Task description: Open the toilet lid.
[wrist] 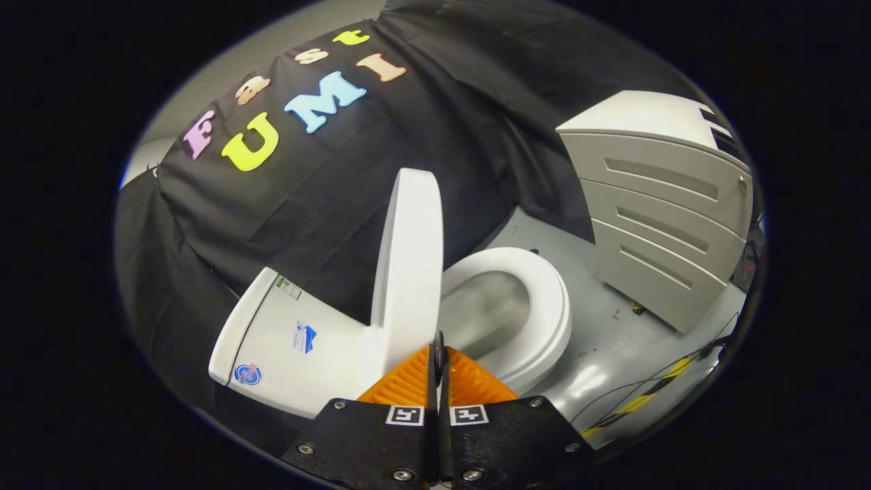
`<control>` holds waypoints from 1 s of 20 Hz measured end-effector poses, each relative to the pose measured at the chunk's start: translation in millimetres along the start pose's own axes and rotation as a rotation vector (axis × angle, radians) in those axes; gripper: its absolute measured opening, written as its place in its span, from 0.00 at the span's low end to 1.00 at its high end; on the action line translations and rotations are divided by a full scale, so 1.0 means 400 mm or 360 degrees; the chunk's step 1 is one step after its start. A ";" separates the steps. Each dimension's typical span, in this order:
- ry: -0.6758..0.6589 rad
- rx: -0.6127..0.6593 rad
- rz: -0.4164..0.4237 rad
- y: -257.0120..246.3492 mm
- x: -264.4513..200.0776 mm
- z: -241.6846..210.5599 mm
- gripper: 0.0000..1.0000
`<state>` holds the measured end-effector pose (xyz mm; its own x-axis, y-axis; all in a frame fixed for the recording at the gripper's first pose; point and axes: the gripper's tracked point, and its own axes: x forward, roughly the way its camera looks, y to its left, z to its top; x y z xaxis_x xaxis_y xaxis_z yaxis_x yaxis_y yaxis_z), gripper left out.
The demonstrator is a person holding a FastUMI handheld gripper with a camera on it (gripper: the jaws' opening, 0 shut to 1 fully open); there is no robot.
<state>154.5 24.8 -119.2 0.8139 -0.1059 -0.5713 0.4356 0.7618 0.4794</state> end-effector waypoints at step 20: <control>-0.0049 -0.0146 -0.0015 0.081 -0.028 0.014 0.00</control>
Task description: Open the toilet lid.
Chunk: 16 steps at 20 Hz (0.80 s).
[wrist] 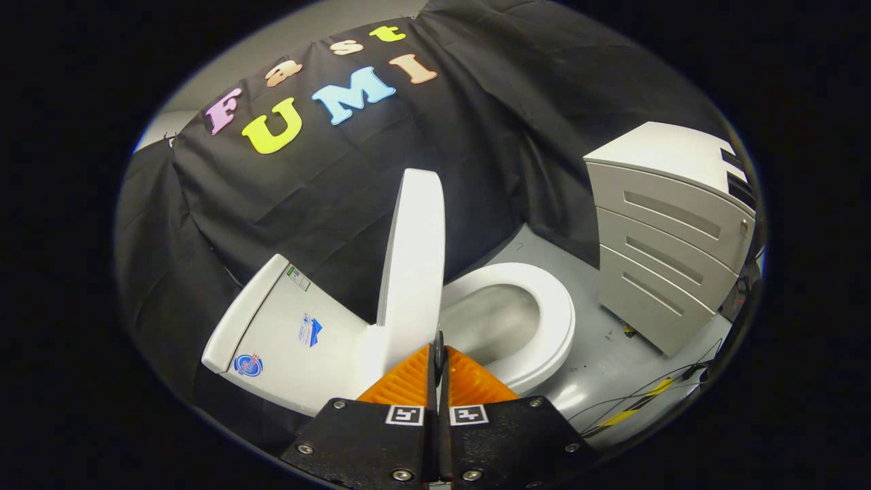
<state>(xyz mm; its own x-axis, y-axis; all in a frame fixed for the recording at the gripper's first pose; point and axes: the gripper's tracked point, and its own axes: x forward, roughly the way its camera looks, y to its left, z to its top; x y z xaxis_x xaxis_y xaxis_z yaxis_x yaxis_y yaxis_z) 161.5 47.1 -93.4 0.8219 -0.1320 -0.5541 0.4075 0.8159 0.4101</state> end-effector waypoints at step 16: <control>-0.0064 -0.0225 0.0006 0.103 -0.025 0.014 0.00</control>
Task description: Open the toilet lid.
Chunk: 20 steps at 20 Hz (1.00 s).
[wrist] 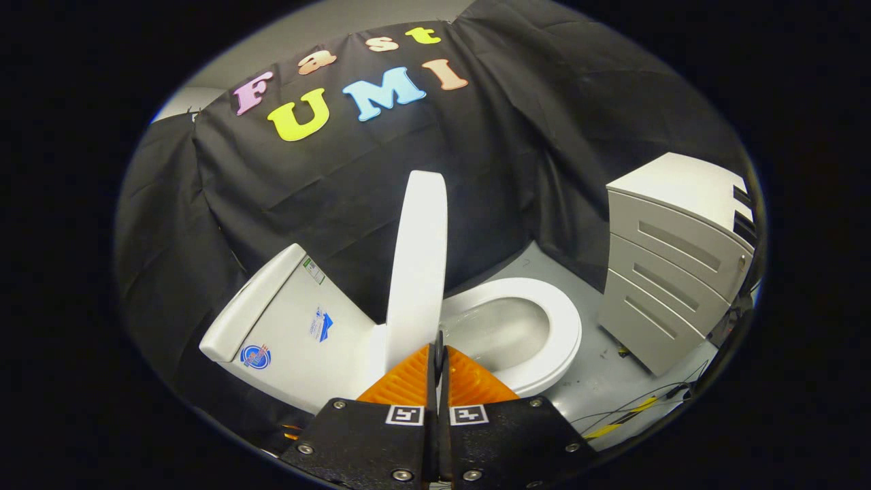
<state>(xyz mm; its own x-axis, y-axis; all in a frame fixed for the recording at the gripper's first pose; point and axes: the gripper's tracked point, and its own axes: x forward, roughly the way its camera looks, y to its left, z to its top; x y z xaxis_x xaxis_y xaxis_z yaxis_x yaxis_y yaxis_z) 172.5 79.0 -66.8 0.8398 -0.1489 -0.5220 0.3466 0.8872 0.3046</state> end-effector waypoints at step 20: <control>-0.0089 -0.0386 0.0129 0.224 -0.034 0.014 0.00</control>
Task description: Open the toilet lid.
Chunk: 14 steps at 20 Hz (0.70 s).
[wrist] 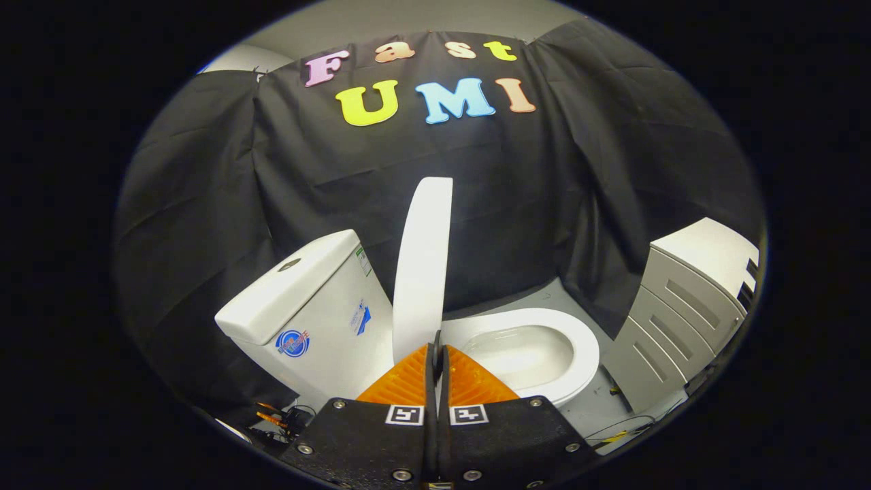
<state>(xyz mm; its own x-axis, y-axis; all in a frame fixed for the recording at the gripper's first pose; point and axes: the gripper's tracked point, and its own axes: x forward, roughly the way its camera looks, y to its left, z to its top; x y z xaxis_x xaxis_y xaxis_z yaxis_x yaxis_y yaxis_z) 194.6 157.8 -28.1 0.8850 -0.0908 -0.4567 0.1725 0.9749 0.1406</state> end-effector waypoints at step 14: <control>-0.0032 -0.0163 0.0111 0.136 -0.001 0.002 0.00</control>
<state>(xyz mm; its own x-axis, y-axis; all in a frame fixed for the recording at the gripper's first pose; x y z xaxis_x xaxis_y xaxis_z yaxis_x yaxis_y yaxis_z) 204.0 210.6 -19.4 0.9020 -0.0250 -0.4310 0.0660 0.9946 0.0804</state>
